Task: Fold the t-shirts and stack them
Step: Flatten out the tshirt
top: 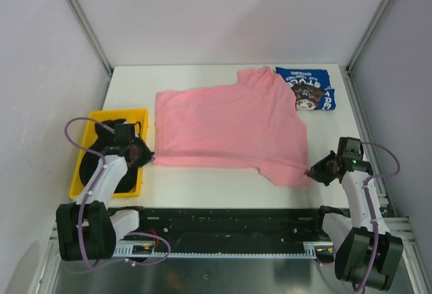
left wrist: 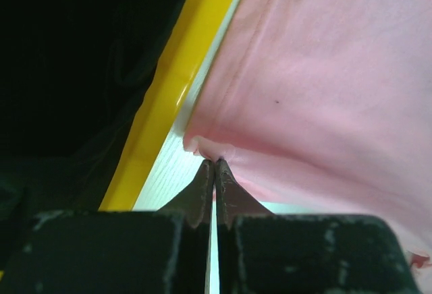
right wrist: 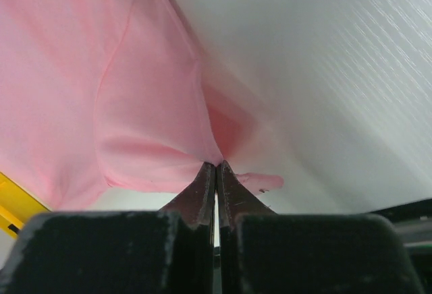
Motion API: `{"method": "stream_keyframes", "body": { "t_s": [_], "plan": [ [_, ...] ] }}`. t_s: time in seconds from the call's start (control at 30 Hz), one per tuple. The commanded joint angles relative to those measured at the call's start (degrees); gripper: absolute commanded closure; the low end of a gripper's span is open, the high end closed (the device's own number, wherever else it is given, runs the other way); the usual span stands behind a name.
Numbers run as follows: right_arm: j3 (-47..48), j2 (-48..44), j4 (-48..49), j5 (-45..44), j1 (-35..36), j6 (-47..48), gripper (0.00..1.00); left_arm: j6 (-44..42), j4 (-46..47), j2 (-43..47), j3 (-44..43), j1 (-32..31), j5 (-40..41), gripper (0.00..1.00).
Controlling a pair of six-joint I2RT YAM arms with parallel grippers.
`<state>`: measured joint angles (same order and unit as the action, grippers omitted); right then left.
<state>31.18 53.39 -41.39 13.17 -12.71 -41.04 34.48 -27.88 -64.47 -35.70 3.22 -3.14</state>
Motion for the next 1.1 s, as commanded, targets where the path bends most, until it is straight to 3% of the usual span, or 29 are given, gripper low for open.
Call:
{"method": "stream_keyframes", "body": {
  "t_s": [0.0, 0.27, 0.43, 0.53, 0.67, 0.93, 1.07],
  "plan": [
    [0.0, -4.2, -8.6, -0.4, -1.8, -0.1, 1.0, 0.8, -3.8, 4.5, 0.5, -0.2, 4.6, 1.0],
    [0.0, -11.4, -17.0, -1.3, -3.3, -2.7, 1.0, 7.8, -7.8, 12.5, 3.8, -0.5, 1.5, 0.98],
    [0.0, -10.7, -16.7, -1.2, -3.4, -2.4, 1.0, 11.6, -10.3, 16.5, 5.3, -0.9, -0.7, 0.66],
    [0.1, -9.4, -16.1, -1.3, -3.5, -1.9, 1.0, 13.4, -12.2, 19.5, 5.5, -1.2, 0.5, 0.58],
    [0.1, -7.9, -14.8, -1.1, -3.5, -1.5, 1.0, 15.5, -14.4, 20.7, 5.7, -2.4, 2.5, 0.63],
    [1.1, -2.9, -9.3, 1.2, -3.5, -0.5, 1.0, 25.5, -18.7, 23.1, 7.5, -16.4, 12.0, 0.75],
    [3.0, 0.8, -6.5, 3.0, -3.5, 0.0, 1.0, 27.2, -18.8, 21.2, 7.7, -21.4, 14.2, 0.76]
  ]
}}
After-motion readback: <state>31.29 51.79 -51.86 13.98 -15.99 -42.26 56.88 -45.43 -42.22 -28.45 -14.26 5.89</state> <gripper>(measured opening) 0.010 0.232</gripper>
